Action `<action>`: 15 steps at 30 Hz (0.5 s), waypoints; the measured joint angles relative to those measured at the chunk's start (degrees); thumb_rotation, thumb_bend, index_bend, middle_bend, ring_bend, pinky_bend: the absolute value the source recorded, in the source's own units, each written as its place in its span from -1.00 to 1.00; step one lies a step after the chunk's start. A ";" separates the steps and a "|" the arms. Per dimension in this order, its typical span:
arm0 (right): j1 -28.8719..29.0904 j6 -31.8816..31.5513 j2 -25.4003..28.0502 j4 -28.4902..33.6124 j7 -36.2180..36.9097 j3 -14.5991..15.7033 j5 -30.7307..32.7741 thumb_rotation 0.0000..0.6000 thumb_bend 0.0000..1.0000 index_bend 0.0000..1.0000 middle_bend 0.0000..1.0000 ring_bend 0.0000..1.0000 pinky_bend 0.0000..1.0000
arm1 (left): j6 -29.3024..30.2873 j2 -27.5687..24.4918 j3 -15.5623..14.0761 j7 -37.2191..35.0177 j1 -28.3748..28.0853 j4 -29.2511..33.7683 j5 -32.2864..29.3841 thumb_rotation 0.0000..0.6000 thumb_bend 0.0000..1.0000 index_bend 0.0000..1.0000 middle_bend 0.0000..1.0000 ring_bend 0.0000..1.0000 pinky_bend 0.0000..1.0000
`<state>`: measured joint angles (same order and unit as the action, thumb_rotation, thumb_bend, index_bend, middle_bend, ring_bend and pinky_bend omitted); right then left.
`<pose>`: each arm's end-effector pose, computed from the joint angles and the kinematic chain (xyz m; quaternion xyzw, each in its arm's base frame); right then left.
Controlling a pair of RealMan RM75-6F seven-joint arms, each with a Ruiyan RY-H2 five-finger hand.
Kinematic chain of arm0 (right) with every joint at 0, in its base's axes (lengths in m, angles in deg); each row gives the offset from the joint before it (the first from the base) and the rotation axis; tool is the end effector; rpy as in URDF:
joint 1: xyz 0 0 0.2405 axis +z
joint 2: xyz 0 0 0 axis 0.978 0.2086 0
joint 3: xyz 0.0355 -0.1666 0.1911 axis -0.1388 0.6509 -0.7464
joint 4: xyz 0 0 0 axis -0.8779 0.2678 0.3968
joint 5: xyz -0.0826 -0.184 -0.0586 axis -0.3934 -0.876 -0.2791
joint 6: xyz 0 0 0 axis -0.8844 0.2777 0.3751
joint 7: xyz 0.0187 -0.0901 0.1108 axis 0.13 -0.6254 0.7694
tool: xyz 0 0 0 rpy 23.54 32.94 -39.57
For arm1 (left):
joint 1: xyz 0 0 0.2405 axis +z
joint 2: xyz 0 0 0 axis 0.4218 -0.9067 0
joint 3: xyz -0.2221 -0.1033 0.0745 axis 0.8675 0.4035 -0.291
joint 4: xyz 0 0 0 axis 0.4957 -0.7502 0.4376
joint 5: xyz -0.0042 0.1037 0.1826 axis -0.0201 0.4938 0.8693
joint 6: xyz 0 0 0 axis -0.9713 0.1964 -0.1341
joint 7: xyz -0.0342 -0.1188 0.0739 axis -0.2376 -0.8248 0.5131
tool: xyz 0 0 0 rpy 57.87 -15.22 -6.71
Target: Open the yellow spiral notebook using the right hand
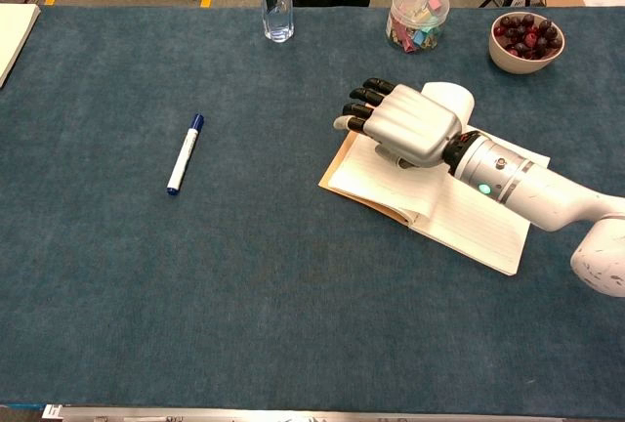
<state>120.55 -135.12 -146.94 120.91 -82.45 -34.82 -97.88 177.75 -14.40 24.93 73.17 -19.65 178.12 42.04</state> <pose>-0.1811 -0.3280 -0.0872 0.8621 -0.0770 0.3233 0.3825 -0.3377 0.1048 0.1876 -0.5608 -0.4414 -0.3569 0.6027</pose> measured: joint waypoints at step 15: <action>1.67 0.57 -5.97 -8.37 3.59 -1.60 1.10 1.00 -0.11 -0.57 -0.57 -0.77 -0.75 | 0.18 -0.04 -0.02 -0.49 0.34 -0.56 -0.54 1.00 -0.03 -0.84 -0.79 -0.96 -0.88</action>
<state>122.22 -134.56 -152.91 112.54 -78.85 -36.43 -96.78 177.93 -14.44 24.91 72.67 -19.31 177.56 41.50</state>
